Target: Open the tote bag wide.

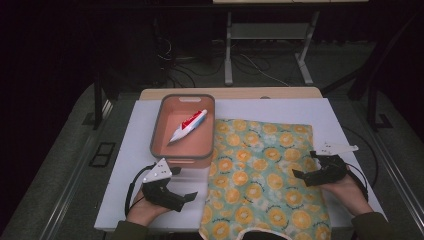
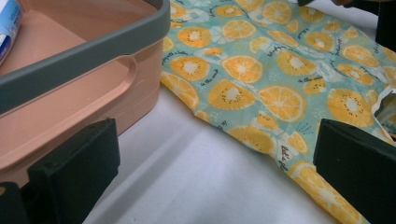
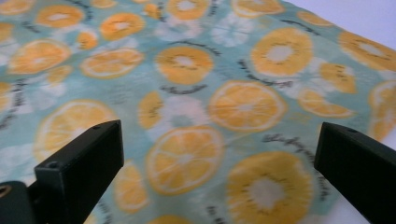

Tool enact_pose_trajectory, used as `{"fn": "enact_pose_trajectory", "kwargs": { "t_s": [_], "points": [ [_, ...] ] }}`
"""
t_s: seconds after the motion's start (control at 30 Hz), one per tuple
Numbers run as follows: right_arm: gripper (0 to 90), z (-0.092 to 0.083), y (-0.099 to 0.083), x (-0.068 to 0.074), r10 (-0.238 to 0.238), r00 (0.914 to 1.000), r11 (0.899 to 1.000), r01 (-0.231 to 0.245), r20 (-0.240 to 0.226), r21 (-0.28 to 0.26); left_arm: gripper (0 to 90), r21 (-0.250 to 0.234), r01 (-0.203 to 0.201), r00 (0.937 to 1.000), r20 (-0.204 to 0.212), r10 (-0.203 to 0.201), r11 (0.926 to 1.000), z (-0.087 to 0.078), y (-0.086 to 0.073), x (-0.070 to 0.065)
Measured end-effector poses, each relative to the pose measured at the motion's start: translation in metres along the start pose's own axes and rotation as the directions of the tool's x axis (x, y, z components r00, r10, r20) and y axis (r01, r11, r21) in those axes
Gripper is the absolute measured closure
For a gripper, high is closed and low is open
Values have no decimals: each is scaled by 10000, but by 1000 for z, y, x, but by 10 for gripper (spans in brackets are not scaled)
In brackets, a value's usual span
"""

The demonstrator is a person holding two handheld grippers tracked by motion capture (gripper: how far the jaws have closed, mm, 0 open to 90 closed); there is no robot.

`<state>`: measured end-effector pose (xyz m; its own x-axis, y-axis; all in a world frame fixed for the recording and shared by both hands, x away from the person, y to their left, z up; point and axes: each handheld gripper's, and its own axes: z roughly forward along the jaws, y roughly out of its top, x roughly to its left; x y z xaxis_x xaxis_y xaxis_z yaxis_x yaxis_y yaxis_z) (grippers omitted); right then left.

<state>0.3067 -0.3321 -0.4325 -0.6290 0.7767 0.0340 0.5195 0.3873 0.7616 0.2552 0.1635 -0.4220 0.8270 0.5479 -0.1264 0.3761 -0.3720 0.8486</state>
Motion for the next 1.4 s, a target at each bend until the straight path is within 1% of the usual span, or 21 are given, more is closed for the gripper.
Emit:
{"fn": "enact_pose_trajectory", "kwargs": {
  "t_s": [0.13, 0.2, 0.23, 0.33, 0.37, 0.47, 0.57, 0.6, 0.63, 0.7, 0.73, 0.83, 0.9, 0.97, 1.0, 1.03, 1.07, 1.17, 1.3, 1.33, 1.4],
  "points": [
    [12, 9, 1, -16, 365, 9988, 9993, -368, 322, 77, 0, 72, -13, 10000, 10, 13, 10000, 1, 0, 0],
    [12, 11, 1, -18, 382, 9986, 9991, -389, 375, 191, 0, 56, -2, 10000, 24, 2, 10000, 1, 0, 0],
    [12, 17, 2, -22, 404, 9976, 9984, -425, 560, 368, 0, 56, 3, 10000, 16, -3, 10000, 1, 0, 0],
    [12, 22, 2, -27, 471, 9967, 9977, -502, 656, 466, 0, 71, 7, 10000, 9, -7, 10000, 1, -1, 0],
    [12, 27, 2, -31, 530, 9952, 9968, -577, 828, 555, 0, 81, -2, 10000, 20, 2, 10000, 1, -1, 0],
    [13, 33, 1, -38, 732, 9930, 9940, -802, 931, 738, 0, 146, -24, 10000, 16, 24, 9999, 2, -1, 0],
    [75, 37, -1, -40, 831, 9931, 9903, -916, 831, 1045, 0, 143, -37, 10000, 13, 37, 9999, 2, -1, 0],
    [75, 37, -1, -40, 831, 9931, 9903, -916, 831, 1045, 0, 151, -42, 10000, 17, 42, 9999, 2, -1, 1],
    [197, 36, -2, -38, 635, 9943, 9916, -725, 851, 1070, 0, 149, -14, 10000, 19, 14, 9999, 2, -1, 1],
    [348, 34, -1, -36, 682, 9933, 9920, -774, 935, 993, 0, 167, 4, 10000, 32, -4, 9999, 2, -1, 1],
    [477, 32, -1, -35, 708, 9929, 9925, -797, 956, 925, 0, 169, 3, 10000, 42, -3, 9999, 2, -1, 0],
    [748, 31, 0, -33, 694, 9933, 9933, -774, 920, 864, 0, 218, -41, 10000, 25, 41, 9998, 3, -1, 0],
    [854, 32, 1, -32, 612, 9941, 9937, -691, 901, 884, 0, 234, -48, 10000, 18, 47, 9997, 3, -1, -1],
    [892, 32, 2, -33, 611, 9948, 9936, -684, 816, 904, 0, 221, -25, 10000, 17, 25, 9998, 4, -1, -1],
    [895, 32, 2, -34, 763, 9944, 9927, -826, 733, 880, 1, 233, -36, 10000, 18, 35, 9997, 4, -1, -1],
    [895, 32, 2, -34, 763, 9944, 9927, -826, 733, 880, 1, 233, -36, 10000, 12, 35, 9997, 4, -1, -1],
    [897, 33, 3, -37, 973, 9934, 9917, -1020, 614, 779, 0, 224, -41, 10000, 2, 41, 9997, 4, -1, -1],
    [897, 32, 8, -41, 1153, 9909, 9912, -1194, 698, 564, 1, 172, -14, 10000, 6, 14, 9999, 3, -1, 0],
    [898, 34, 17, -53, 1341, 9842, 9900, -1381, 1156, 272, 1, 174, -45, 10000, 16, 44, 9998, 3, -1, -1],
    [898, 34, 19, -57, 1437, 9809, 9890, -1471, 1314, 167, 1, 174, -45, 10000, 16, 44, 9998, 3, -1, -1],
    [898, 34, 21, -67, 1767, 9706, 9838, -1794, 1637, 15, 1, 188, -41, 10000, -9, 42, 9998, 4, -1, 0]
  ]
}}
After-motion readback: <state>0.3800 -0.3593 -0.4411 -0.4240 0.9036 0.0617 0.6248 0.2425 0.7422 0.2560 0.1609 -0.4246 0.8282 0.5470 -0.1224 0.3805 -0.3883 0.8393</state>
